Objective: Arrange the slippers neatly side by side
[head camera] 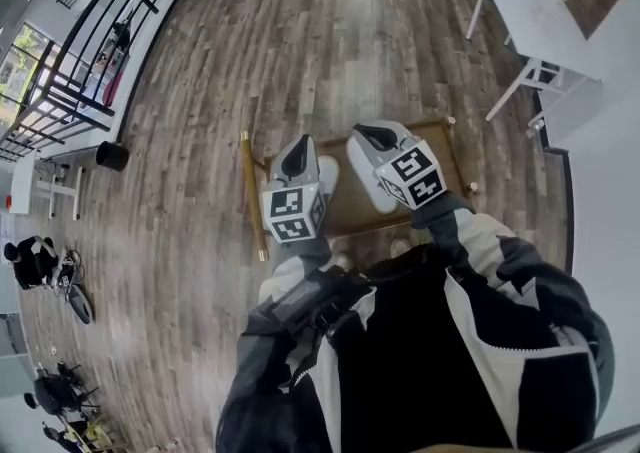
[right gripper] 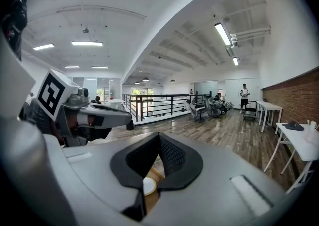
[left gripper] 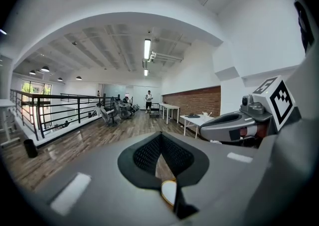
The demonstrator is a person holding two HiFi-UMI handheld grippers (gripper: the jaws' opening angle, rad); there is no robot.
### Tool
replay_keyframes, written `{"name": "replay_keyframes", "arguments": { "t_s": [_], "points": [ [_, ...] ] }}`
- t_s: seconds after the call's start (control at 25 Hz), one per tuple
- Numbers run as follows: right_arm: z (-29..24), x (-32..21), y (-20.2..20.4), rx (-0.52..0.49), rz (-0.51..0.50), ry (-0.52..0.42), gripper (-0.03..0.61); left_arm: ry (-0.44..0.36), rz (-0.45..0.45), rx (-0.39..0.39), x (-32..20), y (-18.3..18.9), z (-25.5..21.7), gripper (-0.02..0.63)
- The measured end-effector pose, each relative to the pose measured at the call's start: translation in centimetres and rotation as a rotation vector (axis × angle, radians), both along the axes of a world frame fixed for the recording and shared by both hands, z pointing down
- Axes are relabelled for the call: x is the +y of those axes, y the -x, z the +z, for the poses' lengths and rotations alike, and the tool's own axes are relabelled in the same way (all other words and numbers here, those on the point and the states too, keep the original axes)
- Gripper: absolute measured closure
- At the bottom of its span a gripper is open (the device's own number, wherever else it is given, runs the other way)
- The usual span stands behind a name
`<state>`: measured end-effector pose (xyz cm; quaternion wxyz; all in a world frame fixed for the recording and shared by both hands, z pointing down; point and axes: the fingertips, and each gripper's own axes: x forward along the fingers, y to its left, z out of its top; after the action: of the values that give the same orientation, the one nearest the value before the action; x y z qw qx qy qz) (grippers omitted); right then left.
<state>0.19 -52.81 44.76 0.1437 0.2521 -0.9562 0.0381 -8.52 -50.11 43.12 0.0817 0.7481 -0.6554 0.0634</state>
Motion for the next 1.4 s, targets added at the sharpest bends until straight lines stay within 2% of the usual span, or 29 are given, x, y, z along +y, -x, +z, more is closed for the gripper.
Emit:
{"name": "replay_keyframes", "arguments": {
  "t_s": [0.24, 0.44, 0.56, 0.64, 0.76, 0.88, 1.08, 1.16, 1.2, 1.32, 1.4],
  "points": [
    [0.3, 0.3, 1.2, 0.007, -0.007, 0.006, 0.574, 0.016, 0.007, -0.005, 0.4, 1.1, 0.6, 0.603],
    [1.1, -1.0, 0.9, 0.014, -0.007, 0.009, 0.573, 0.023, 0.015, -0.019, -1.2, 0.7, 1.8, 0.603],
    [1.0, -0.2, 1.3, 0.025, -0.018, 0.013, 0.574, 0.054, 0.03, -0.007, -0.8, 1.0, 2.3, 0.604],
    [1.0, -0.1, 1.2, 0.027, -0.014, 0.013, 0.574, 0.086, 0.042, -0.025, -0.8, 1.2, 3.3, 0.604],
    [1.1, -0.5, 0.7, 0.034, 0.0, 0.014, 0.573, 0.169, 0.065, -0.098, -1.1, 1.3, 6.4, 0.606],
    [1.5, -1.0, 0.1, 0.042, 0.015, 0.019, 0.573, 0.287, 0.101, -0.189, -1.1, 1.4, 11.1, 0.604],
    [2.6, -2.6, -1.6, 0.056, 0.039, 0.03, 0.573, 0.494, 0.149, -0.24, -0.9, 1.3, 19.2, 0.597],
    [2.8, -2.5, -2.1, 0.062, 0.05, 0.034, 0.573, 0.561, 0.163, -0.26, -0.3, 1.6, 21.5, 0.565],
    [2.7, -2.5, -2.2, 0.066, 0.056, 0.034, 0.574, 0.594, 0.169, -0.27, 0.0, 1.9, 22.6, 0.528],
    [2.8, -2.4, -2.6, 0.076, 0.075, 0.033, 0.572, 0.687, 0.185, -0.292, 1.0, 2.8, 25.5, 0.508],
    [3.1, -2.7, -3.3, 0.083, 0.094, 0.037, 0.574, 0.734, 0.181, -0.294, 1.4, 3.2, 27.2, 0.45]
  ]
}}
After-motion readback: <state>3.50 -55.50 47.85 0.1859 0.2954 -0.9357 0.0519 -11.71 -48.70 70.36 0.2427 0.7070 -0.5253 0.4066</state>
